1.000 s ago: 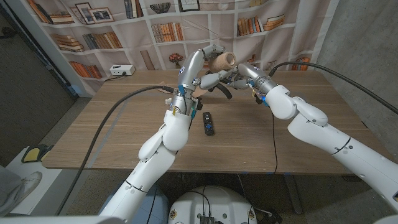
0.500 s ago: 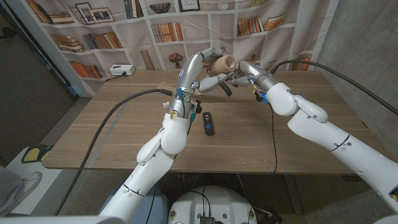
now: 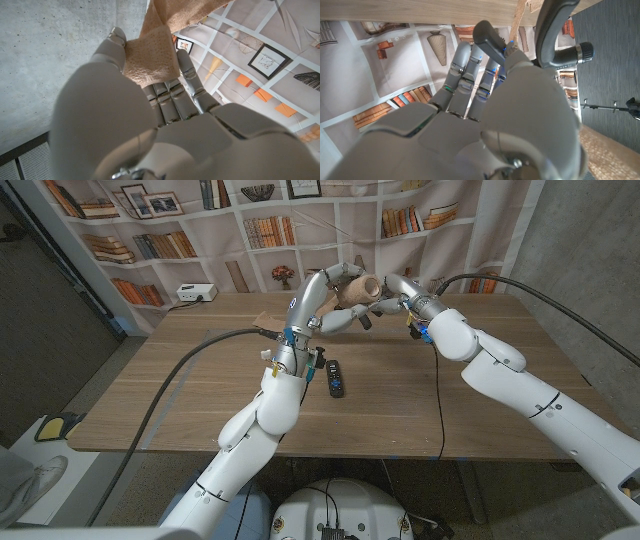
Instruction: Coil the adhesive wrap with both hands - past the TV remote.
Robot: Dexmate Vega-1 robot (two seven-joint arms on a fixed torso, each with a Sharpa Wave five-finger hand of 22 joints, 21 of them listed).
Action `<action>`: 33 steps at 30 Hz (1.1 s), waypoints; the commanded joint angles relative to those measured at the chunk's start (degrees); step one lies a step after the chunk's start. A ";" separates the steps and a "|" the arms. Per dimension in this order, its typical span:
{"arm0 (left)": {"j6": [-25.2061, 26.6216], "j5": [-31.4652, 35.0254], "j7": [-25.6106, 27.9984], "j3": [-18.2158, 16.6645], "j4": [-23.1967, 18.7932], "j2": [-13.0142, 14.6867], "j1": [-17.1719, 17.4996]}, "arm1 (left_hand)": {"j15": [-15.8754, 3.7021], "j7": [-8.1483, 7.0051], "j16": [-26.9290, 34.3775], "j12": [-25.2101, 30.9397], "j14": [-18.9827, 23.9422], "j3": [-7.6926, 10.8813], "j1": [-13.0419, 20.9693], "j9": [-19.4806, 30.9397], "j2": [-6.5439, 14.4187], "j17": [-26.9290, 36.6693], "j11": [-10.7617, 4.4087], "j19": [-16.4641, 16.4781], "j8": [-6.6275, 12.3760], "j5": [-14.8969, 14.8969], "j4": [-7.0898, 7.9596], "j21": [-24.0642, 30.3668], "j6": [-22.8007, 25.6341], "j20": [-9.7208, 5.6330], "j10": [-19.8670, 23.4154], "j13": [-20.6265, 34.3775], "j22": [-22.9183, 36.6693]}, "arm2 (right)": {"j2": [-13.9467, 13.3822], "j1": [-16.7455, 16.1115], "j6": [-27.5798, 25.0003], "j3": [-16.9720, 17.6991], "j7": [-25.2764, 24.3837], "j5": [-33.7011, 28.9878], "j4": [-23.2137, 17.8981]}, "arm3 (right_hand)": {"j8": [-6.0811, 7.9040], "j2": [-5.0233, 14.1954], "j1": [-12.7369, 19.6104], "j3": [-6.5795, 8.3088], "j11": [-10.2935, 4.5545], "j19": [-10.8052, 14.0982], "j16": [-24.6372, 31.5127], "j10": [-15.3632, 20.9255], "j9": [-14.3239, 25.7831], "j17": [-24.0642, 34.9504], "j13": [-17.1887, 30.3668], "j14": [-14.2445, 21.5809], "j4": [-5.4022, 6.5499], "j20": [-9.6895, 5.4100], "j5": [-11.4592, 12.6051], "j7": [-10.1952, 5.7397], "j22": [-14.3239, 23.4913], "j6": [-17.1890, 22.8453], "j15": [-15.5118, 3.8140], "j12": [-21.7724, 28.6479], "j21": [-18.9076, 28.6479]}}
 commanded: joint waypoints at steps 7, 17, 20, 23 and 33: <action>-0.52 -2.29 -0.43 -0.21 -0.63 0.77 1.88 | -3.31 -0.04 -0.09 -0.27 3.98 0.38 11.01 1.98 11.50 0.43 0.11 -0.50 0.41 0.12 0.44 0.57 0.65 -0.16 0.46 0.22 0.08 | 0.52 0.92 -1.08 0.13 -0.71 1.11 -0.25 | 0.43 1.95 1.76 7.57 -0.40 -0.26 0.24 0.84 0.29 0.13 0.21 3.83 -1.31 -6.39 0.31 0.18 0.00 0.28 -8.59 0.24 0.48; -0.65 -3.57 -0.31 -0.22 -0.18 0.85 2.46 | -3.30 -0.07 -0.30 -0.30 3.95 0.38 10.99 1.90 11.50 0.51 -0.05 -0.57 0.40 0.12 0.45 0.73 0.63 -0.07 0.57 0.39 0.07 | 0.85 0.72 -0.97 1.22 -2.00 2.15 -0.39 | 0.40 1.92 1.82 7.57 -0.13 -0.29 0.23 0.78 0.29 0.17 0.30 3.86 -1.33 -6.37 0.31 0.35 0.00 0.24 -8.60 0.26 0.54; -0.64 -3.74 -0.22 -0.25 -0.15 0.92 2.67 | -3.29 -0.10 -0.33 -0.37 3.96 0.38 10.98 1.91 11.50 0.55 -0.08 -0.62 0.42 0.11 0.46 0.74 0.63 -0.08 0.59 0.33 0.06 | 1.04 0.84 -0.72 1.52 -2.34 2.58 -0.25 | 0.38 1.93 1.85 7.59 -0.11 -0.31 0.28 0.75 0.29 0.25 0.31 3.91 -1.33 -6.37 0.31 0.46 -0.01 0.18 -8.59 0.25 0.56; -0.53 -4.28 -0.27 -0.27 -0.06 0.92 2.97 | -3.30 -0.10 -0.38 -0.48 3.97 0.37 10.97 1.85 11.51 0.60 -0.04 -0.67 0.39 0.10 0.46 0.78 0.61 -0.12 0.65 0.22 0.06 | 1.23 0.72 -0.26 2.07 -2.78 3.33 -0.17 | 0.34 1.99 1.87 7.62 -0.05 -0.32 0.23 0.76 0.29 0.23 0.36 3.88 -1.31 -6.39 0.32 0.48 0.00 0.08 -8.57 0.28 0.60; 0.31 -5.62 -0.78 -0.27 0.18 0.99 3.64 | -3.30 -0.11 -0.60 -0.59 4.01 0.40 11.01 1.94 11.52 0.66 0.01 -0.83 0.47 0.09 0.44 0.90 0.53 -0.06 0.66 0.36 0.05 | 1.23 0.18 1.21 3.79 -3.19 6.20 -0.23 | 0.26 1.90 1.90 7.63 -0.23 -0.33 0.26 0.44 0.29 0.43 0.66 3.80 -1.33 -6.31 0.31 0.57 0.00 -0.19 -8.57 0.31 0.68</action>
